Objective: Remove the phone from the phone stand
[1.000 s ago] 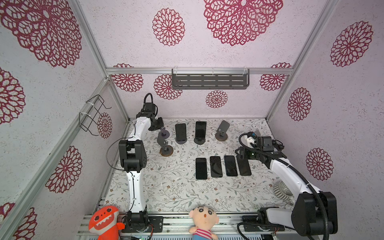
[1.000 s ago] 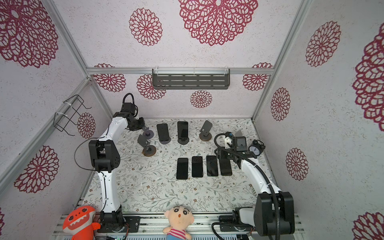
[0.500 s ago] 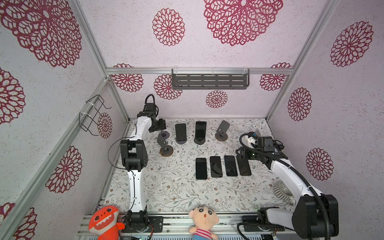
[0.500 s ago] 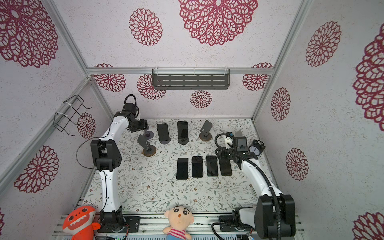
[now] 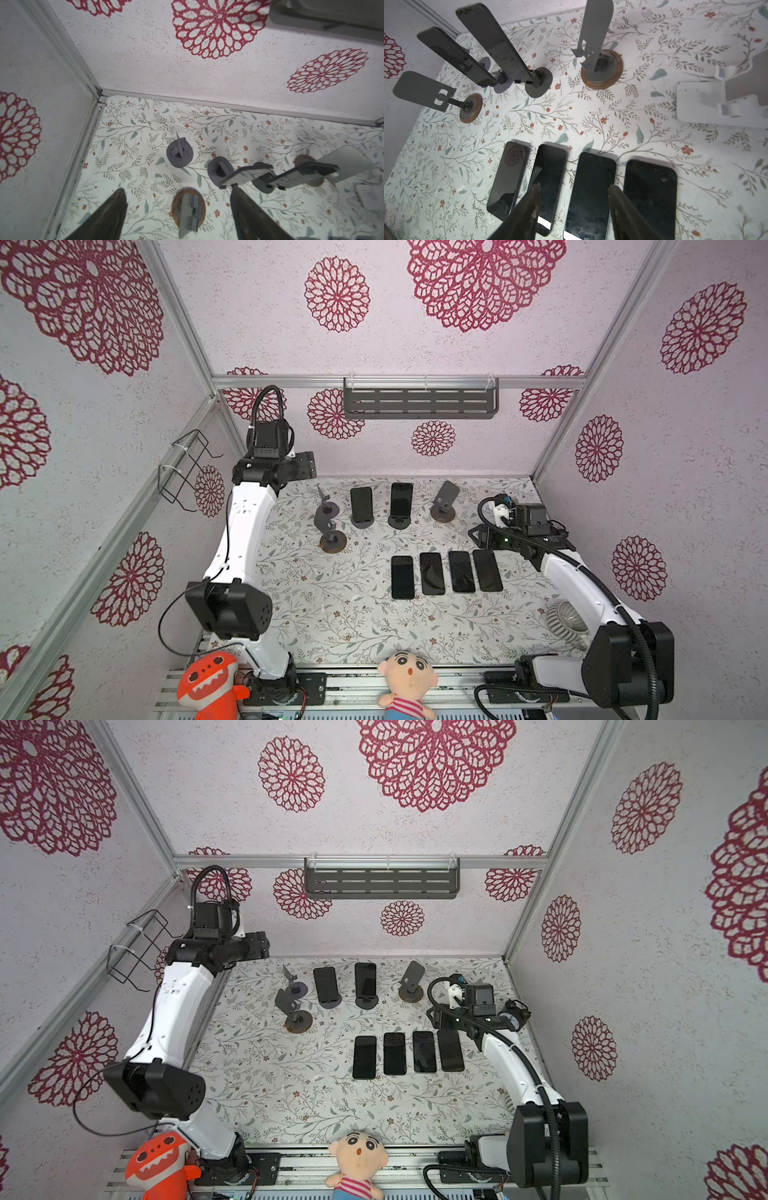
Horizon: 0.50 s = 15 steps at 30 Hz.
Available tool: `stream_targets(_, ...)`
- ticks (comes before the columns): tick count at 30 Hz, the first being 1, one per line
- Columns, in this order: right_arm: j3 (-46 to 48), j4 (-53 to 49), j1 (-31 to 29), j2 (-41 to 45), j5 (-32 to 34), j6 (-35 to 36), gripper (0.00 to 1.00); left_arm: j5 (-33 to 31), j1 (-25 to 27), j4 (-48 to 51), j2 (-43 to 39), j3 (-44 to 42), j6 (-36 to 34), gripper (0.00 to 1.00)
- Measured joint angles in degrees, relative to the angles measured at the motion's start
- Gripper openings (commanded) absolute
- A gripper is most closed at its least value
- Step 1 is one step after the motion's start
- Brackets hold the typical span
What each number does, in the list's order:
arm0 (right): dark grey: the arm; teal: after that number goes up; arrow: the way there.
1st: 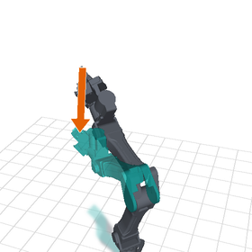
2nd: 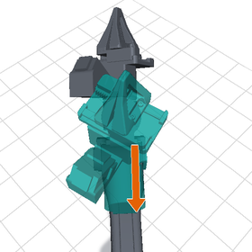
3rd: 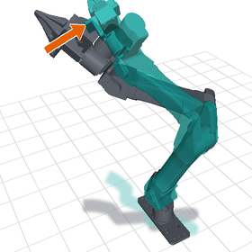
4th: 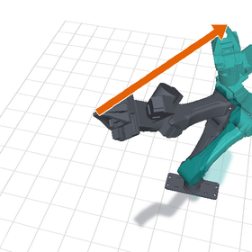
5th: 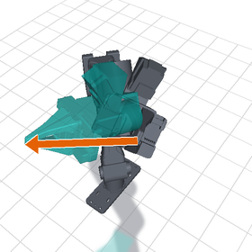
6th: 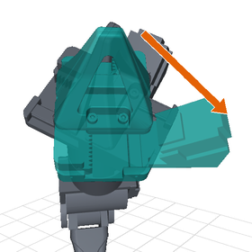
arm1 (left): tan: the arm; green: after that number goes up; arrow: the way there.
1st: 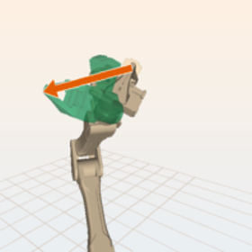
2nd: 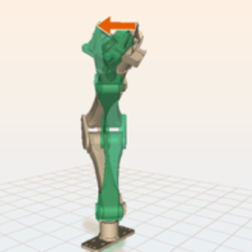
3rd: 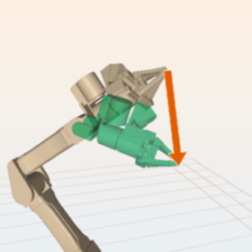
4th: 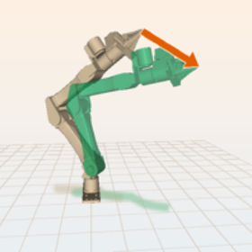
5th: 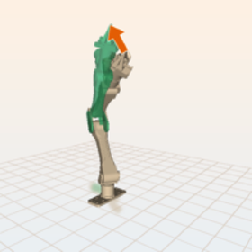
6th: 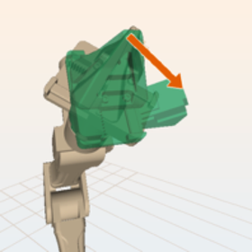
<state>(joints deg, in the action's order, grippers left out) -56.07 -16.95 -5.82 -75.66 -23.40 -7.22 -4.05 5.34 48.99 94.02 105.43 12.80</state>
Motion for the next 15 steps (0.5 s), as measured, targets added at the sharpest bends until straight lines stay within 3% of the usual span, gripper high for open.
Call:
stream_targets(9,-9.42,6.1,-0.83,-14.34,-19.12,6.51,0.53,4.07,10.19,-9.81,-18.32,-36.83,8.76,0.83)
stream_targets(15,-17.22,8.87,-2.38,-23.85,-25.24,10.29,0.48,8.33,16.26,-19.78,-29.68,-52.37,16.04,0.78)
